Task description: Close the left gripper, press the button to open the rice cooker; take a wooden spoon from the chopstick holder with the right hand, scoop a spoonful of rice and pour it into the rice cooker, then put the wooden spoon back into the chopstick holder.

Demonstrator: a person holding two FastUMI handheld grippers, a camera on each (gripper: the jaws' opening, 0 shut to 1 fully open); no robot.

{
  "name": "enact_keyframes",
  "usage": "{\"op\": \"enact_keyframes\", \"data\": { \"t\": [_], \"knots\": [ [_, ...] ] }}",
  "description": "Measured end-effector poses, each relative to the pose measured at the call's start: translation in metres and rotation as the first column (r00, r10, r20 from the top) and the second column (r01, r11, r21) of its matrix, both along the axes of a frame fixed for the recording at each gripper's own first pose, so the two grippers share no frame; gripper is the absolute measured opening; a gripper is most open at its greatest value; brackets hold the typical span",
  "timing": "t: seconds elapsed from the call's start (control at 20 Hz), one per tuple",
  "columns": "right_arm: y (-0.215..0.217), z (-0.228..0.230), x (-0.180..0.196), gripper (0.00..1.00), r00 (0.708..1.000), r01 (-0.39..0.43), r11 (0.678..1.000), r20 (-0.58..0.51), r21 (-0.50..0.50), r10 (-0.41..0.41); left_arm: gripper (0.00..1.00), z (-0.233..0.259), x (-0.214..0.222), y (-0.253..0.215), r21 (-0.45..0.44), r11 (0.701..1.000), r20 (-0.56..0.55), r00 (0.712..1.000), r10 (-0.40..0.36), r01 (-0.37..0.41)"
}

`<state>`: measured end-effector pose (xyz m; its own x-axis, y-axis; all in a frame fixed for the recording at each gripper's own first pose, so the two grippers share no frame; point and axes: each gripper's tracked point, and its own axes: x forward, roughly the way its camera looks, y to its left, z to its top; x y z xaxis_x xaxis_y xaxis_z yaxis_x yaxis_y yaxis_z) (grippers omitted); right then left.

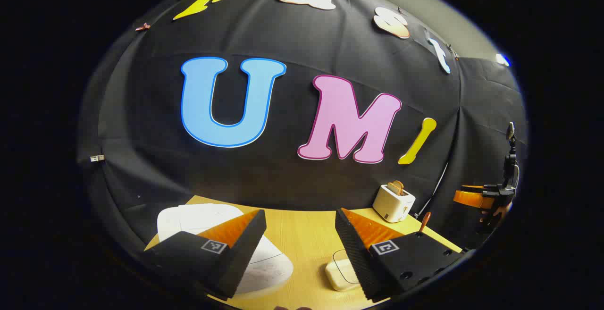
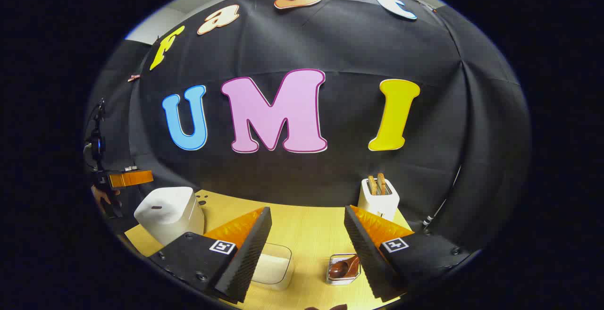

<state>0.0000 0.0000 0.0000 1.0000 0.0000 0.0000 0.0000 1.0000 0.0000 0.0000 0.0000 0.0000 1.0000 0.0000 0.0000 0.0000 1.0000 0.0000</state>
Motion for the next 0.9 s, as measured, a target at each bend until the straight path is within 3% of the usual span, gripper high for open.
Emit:
{"op": "enact_keyframes", "data": {
  "t": [0.9],
  "knots": [
    [0.0011,-0.001,0.0001,0.96,1.0,-0.008,1.0,-0.002,-0.001,0.008,0.95,0.0032,-0.0008,0.003,0.003,1.0,0.003,1.0,0.019,-0.019]
  ]
}}
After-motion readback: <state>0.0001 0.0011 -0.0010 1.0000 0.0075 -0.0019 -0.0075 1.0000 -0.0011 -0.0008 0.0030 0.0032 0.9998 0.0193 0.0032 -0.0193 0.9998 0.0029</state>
